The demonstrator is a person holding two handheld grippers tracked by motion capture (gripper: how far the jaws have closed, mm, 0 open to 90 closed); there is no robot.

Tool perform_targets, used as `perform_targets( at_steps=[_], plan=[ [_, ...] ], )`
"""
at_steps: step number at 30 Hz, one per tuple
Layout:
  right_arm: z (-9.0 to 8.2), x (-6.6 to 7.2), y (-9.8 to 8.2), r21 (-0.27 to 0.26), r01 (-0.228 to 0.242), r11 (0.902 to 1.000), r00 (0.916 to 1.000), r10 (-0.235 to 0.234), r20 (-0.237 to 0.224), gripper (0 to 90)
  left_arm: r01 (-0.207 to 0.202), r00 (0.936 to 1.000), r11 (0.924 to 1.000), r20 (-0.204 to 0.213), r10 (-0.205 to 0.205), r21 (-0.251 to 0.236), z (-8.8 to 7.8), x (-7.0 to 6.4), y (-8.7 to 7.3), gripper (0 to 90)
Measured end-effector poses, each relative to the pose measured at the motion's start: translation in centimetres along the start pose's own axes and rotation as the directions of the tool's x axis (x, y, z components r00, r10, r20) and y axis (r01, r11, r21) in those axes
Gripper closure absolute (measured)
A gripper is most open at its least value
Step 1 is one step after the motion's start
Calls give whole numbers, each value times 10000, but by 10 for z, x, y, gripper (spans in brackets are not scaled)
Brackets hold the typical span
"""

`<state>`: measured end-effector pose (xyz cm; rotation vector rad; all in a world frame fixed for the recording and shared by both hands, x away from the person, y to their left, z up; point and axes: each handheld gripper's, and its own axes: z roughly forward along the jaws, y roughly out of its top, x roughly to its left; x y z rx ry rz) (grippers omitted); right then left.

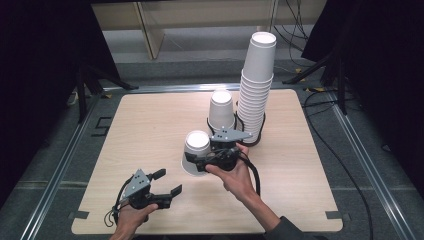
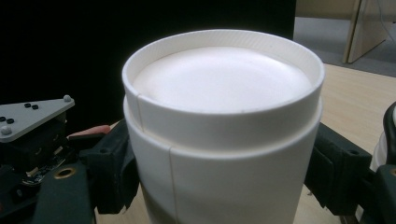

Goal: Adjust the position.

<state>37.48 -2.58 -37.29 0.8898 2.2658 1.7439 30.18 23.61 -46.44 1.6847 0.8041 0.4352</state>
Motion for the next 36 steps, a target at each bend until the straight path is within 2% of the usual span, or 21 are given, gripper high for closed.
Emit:
perform_targets(
  at_steps=[4,5,7,9,12,13,14,15,16,17,18,19,21,22,23,24,25,28,34,35,36],
  plan=[
    [0,-3,-4,53,186,9998,9998,-187,91,227,-69,10000,9998,-31,69,163,0,-1,0,143],
    [1,-1,-5,126,-94,9999,9999,95,-58,227,-88,10000,9998,-12,88,182,1,-1,0,143],
    [3,-2,-6,87,136,9999,9999,-136,-13,227,-93,9999,10000,145,93,13,4,-1,-1,143],
    [4,-1,-7,108,178,9998,9998,-178,-28,227,-71,10000,9999,55,70,144,3,-2,-1,143],
    [7,2,-8,192,-15,9998,9996,20,-283,227,-124,9998,9999,129,123,48,5,-2,0,143],
    [9,2,-9,89,188,9998,9997,-187,-183,227,-98,9997,9999,235,101,-126,7,-2,-1,143],
    [9,3,-9,200,101,9997,9995,-95,-301,227,-36,9997,9998,252,41,-186,8,-3,-1,143],
    [11,3,-10,177,163,9997,9992,-157,-364,227,-82,9998,10000,205,82,18,7,-3,0,143],
    [11,4,-11,246,207,9995,9994,-200,-277,227,46,9990,9994,448,-30,-357,11,-4,-1,143],
    [14,5,-13,292,102,9995,9989,-88,-469,227,-27,9991,9996,433,40,-295,11,-4,-1,143],
    [14,6,-13,356,114,9993,9991,-99,-420,226,-9,9992,9998,390,17,-204,10,-5,0,143],
    [14,5,-14,353,284,9990,9992,-274,-289,226,-65,9984,9990,561,90,-445,13,-5,-1,143],
    [15,8,-15,554,-20,9985,9989,46,-471,227,-137,9988,9998,468,145,-170,12,-7,0,143],
    [17,7,-16,395,222,9990,9986,-203,-491,226,-125,9986,9998,507,133,-166,13,-7,0,143],
    [19,8,-17,435,47,9990,9976,-17,-692,227,-74,9988,9998,486,83,-190,13,-8,0,143],
    [19,8,-17,449,206,9988,9982,-180,-580,227,-58,9984,9993,562,78,-357,15,-7,-1,143],
    [20,9,-18,441,149,9989,9975,-118,-701,227,-30,9978,9990,662,60,-444,15,-7,-1,140],
    [20,13,-18,633,284,9976,9976,-243,-655,227,-125,9979,9998,638,136,-163,14,-8,0,139],
    [26,17,-22,605,357,9975,9960,-305,-842,227,-47,9968,9988,791,85,-480,18,-9,-1,81],
    [27,18,-23,641,331,9974,9957,-273,-890,227,-82,9981,9998,617,93,-189,16,-10,0,72],
    [28,19,-23,679,335,9971,9953,-271,-931,227,-88,9981,9998,609,99,-172,16,-10,0,57]
  ],
)
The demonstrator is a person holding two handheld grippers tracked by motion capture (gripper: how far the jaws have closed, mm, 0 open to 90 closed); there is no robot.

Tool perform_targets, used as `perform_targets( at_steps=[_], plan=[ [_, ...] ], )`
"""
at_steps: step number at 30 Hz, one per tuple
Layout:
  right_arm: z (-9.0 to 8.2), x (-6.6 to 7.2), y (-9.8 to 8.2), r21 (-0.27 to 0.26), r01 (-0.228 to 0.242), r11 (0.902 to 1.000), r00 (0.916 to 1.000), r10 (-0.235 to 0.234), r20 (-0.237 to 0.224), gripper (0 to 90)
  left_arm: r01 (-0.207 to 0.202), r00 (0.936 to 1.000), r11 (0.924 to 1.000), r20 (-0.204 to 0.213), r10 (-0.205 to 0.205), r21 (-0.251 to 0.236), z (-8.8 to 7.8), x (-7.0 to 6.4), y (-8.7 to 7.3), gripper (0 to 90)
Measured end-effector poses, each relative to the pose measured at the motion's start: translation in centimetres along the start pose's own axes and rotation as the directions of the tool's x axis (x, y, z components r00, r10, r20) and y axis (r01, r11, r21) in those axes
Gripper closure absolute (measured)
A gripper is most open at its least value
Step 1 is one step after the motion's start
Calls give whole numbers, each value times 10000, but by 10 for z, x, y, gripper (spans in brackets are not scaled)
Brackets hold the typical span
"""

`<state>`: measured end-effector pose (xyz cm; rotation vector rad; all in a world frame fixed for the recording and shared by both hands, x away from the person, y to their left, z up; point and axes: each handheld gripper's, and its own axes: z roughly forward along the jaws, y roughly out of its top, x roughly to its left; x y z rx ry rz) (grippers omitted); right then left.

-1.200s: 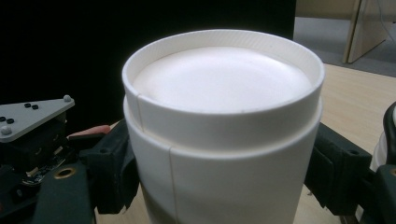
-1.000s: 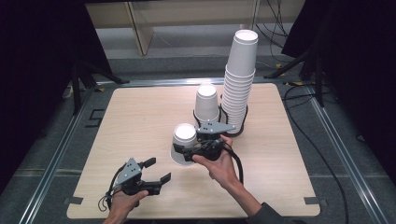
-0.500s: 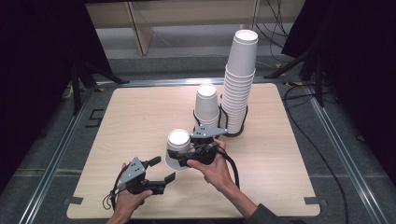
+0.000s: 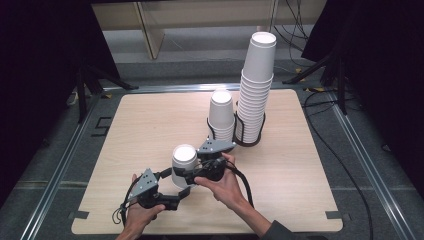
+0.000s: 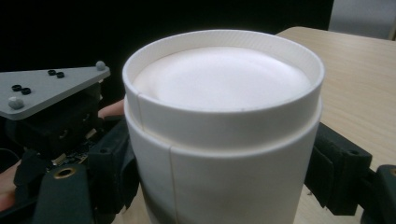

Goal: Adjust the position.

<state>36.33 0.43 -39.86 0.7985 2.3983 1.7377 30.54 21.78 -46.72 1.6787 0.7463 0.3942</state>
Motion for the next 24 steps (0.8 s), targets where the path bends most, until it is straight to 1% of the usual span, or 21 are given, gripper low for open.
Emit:
perform_targets(
  at_steps=[2,3,4,5,7,8,9,10,12,13,14,15,16,17,18,19,20,21,22,23,24],
  plan=[
    [3,3,-1,-13,-160,9999,9994,159,-294,227,54,10000,10000,17,-54,-49,1,-1,0,33],
    [4,3,-1,-37,-162,9999,9994,161,-309,227,45,10000,10000,24,-45,-35,1,-1,0,25],
    [4,5,-1,2,-201,9998,9991,201,-372,227,40,9999,9997,133,-37,-222,3,0,-1,18],
    [5,6,-1,-22,-47,10000,9995,47,-326,227,23,9999,9998,112,-21,-203,3,-1,-1,12],
    [6,7,-2,-56,15,10000,9993,-17,-364,227,-7,10000,9999,47,7,-117,3,-1,-1,6],
    [6,8,-2,-28,-21,10000,9993,20,-374,227,-5,10000,10000,32,6,-99,3,-1,0,4],
    [7,10,-2,-9,-199,9998,9985,198,-518,227,2,9999,9998,105,0,-221,4,-1,-1,0],
    [7,10,-2,-8,-104,9999,9988,104,-475,227,-18,9999,9997,118,21,-224,4,-1,-1,0],
    [7,10,-2,-9,-135,9999,9986,134,-521,227,-42,9999,9995,162,47,-303,5,-2,-1,0],
    [7,12,-3,14,-410,9992,9972,410,-623,227,-82,9998,9995,168,87,-299,5,-2,-1,0],
    [8,10,-2,-111,41,9999,9981,-48,-613,227,-103,9998,9996,160,107,-268,5,-2,-1,0],
    [8,10,-2,-93,-33,10000,9980,27,-630,227,-127,9999,9998,71,128,-124,4,-2,0,0],
    [7,13,-3,-1,-467,9989,9963,466,-723,227,-150,9999,9999,26,150,-8,3,-3,0,0],
    [8,12,-3,-37,-405,9992,9960,400,-794,227,-162,9999,9999,39,162,-20,3,-3,0,0],
    [8,12,-3,-49,-431,9991,9956,425,-835,227,-222,9997,9997,80,223,-42,3,-2,0,0],
    [8,13,-3,-53,-504,9987,9951,498,-858,227,-143,9999,9998,89,144,-140,4,-3,0,3],
    [8,13,-3,-109,-504,9987,9948,492,-897,227,-194,9998,9998,91,195,-93,4,-3,0,4],
    [8,13,-3,-81,-359,9993,9961,351,-811,227,-204,9997,9996,162,207,-203,5,-3,0,5],
    [8,14,-2,-63,-469,9989,9951,461,-871,227,-189,9996,9993,206,195,-310,5,-3,0,6],
    [7,14,-2,-48,-473,9989,9950,467,-886,227,-262,9995,9992,193,268,-309,5,-3,0,7],
    [8,14,-2,-74,-418,9991,9953,410,-873,227,-313,9995,9994,86,315,-143,3,-4,1,9]
  ],
)
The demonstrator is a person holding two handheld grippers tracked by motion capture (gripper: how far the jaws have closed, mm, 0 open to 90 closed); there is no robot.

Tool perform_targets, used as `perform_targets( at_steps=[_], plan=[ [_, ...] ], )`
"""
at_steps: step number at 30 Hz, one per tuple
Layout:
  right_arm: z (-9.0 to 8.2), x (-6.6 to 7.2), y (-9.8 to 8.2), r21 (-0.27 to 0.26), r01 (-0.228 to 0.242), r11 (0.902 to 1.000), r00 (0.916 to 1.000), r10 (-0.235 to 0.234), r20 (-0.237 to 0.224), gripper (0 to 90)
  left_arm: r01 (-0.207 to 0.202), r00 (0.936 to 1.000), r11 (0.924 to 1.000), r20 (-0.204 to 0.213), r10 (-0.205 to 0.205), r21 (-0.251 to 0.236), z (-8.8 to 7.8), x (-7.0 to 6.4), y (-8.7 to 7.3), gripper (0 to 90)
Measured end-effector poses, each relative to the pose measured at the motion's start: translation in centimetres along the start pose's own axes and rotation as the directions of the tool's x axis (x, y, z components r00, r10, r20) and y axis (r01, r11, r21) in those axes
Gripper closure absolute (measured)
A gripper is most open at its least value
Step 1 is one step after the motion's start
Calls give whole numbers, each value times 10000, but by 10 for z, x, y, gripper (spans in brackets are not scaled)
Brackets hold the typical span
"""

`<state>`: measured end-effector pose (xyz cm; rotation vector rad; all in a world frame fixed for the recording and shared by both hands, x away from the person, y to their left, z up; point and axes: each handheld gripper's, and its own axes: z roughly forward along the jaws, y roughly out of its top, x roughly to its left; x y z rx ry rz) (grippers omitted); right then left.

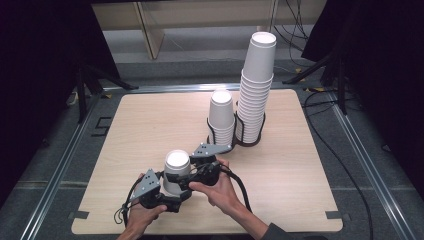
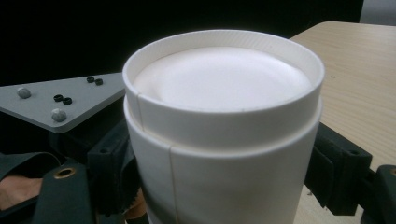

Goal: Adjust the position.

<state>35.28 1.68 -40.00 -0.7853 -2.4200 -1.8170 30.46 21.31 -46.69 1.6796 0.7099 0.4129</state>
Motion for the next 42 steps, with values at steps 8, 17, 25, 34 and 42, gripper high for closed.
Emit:
perform_targets(
  at_steps=[8,17,25,34,42],
  plan=[
    [-3,-2,1,112,-513,9986,9986,515,-128,207,-261,9997,9997,-1,261,16,-2,0,2,52],
    [-10,-8,6,387,-132,9992,9993,144,-331,173,-1000,9948,9944,232,992,343,-4,-2,6,93],
    [-28,-8,14,830,208,9963,9972,-146,-737,164,-1877,9816,9795,499,1844,726,-10,-4,11,121],
    [-48,-9,18,1551,473,9868,9950,-328,-947,167,-2864,9573,9462,852,2762,1505,-11,-10,12,135],
    [-52,-7,12,2544,886,9630,9909,-591,-1213,166,-3687,9287,9049,1255,3489,2125,-11,-12,11,138]
  ],
)
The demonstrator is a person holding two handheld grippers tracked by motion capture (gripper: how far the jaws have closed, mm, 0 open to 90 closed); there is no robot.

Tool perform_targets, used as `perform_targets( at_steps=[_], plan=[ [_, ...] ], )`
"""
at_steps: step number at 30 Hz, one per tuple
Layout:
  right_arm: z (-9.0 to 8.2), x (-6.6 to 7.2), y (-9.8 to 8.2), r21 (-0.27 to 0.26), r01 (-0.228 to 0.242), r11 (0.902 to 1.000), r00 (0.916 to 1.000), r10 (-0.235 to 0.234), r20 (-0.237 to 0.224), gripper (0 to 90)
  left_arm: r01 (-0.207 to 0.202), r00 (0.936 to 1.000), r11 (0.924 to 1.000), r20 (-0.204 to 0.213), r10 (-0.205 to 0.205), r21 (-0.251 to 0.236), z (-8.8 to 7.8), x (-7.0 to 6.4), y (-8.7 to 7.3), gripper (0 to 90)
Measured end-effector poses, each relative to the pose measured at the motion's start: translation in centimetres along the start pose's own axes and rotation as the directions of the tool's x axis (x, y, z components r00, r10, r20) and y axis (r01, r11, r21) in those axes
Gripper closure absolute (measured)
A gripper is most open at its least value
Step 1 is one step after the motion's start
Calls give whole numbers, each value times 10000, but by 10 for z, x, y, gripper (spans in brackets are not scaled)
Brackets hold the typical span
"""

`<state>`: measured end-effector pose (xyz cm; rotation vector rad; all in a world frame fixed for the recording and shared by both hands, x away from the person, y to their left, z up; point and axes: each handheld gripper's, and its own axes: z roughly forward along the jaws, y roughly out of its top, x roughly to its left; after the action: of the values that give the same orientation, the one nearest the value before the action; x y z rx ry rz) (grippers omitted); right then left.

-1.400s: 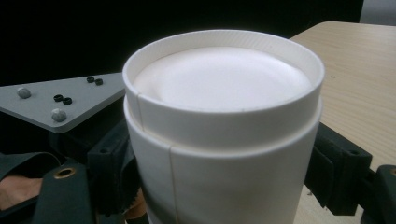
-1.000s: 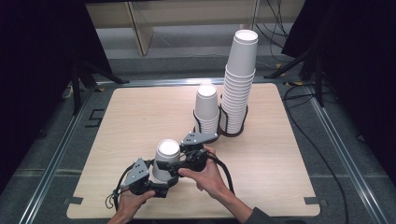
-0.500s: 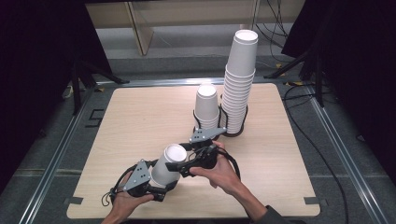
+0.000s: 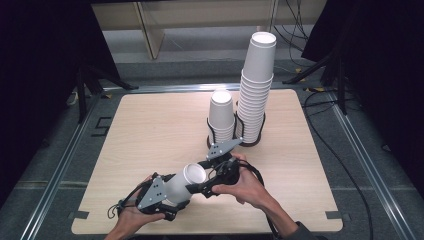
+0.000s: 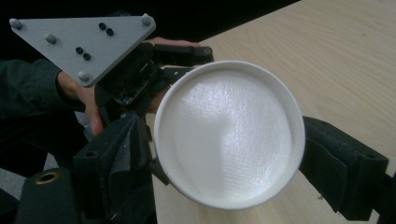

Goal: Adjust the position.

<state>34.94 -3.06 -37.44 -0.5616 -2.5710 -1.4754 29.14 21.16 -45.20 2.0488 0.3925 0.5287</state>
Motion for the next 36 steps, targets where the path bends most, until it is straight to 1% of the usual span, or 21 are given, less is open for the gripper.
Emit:
perform_targets(
  at_steps=[2,3,5,6,9,10,12,14,15,16,18,19,21,23,24,29,31,32,33,35,36],
  plan=[
    [2,-1,-2,160,223,9996,9997,-221,-131,165,-141,9999,9998,28,141,107,0,-1,0,139],
    [2,-1,-2,255,123,9996,9998,-119,-140,165,-402,9992,9984,36,401,404,-1,-1,1,139],
    [4,-2,-3,357,154,9992,9997,-147,-194,167,-672,9977,9956,48,670,652,0,-2,1,139],
    [5,-3,-5,457,126,9989,9996,-114,-260,167,-593,9982,9965,73,590,581,1,-4,0,139],
    [7,-3,-6,667,115,9977,9995,-94,-312,173,-1077,9942,9897,84,1074,942,2,-6,1,139],
    [7,-2,-7,716,73,9974,9994,-48,-353,174,-1051,9945,9900,132,1043,945,2,-7,1,139],
    [9,-2,-7,805,226,9965,9992,-199,-348,179,-1228,9924,9858,229,1210,1146,1,-7,2,139],
    [10,-1,-8,909,168,9957,9992,-134,-382,178,-1198,9928,9881,196,1184,961,3,-9,2,139],
    [10,0,-8,971,92,9952,9993,-55,-382,178,-1236,9923,9867,230,1218,1060,2,-9,2,139],
    [11,-1,-8,987,143,9950,9991,-102,-412,180,-1253,9921,9875,200,1239,960,2,-9,2,139],
    [12,-1,-8,1032,240,9944,9991,-203,-369,183,-1291,9916,9859,245,1272,1064,1,-9,2,139],
    [13,-2,-9,1058,303,9939,9990,-266,-357,190,-1208,9926,9883,244,1190,934,2,-10,2,139],
    [14,-1,-9,1191,167,9927,9992,-122,-384,205,-1302,9914,9866,224,1286,979,2,-10,3,139],
    [16,-1,-10,1165,332,9926,9990,-295,-332,222,-1287,9916,9869,223,1271,968,2,-10,2,139],
    [16,-1,-10,1118,316,9932,9990,-280,-340,225,-1458,9893,9837,206,1444,1057,1,-8,2,137],
    [12,0,-7,972,524,9939,9984,-498,-281,242,-1117,9937,9935,74,1116,227,3,-7,0,75],
    [9,-1,-6,763,483,9959,9984,-460,-326,246,-836,9965,9960,-5,836,-329,1,-5,-2,50],
    [6,0,-5,693,110,9975,9992,-82,-397,247,-799,9968,9957,0,800,-460,-1,-4,-2,48],
    [5,-3,-5,500,359,9981,9986,-339,-417,248,-681,9976,9946,65,688,-777,-2,-4,-2,47],
    [0,-5,-4,230,114,9997,9979,-99,-641,249,-483,9987,9886,63,497,-1429,-2,-3,-2,42],
    [-2,-6,-4,102,-43,9999,9971,50,-765,250,-441,9990,9877,-45,439,-1503,-4,-2,-1,39]
  ],
)
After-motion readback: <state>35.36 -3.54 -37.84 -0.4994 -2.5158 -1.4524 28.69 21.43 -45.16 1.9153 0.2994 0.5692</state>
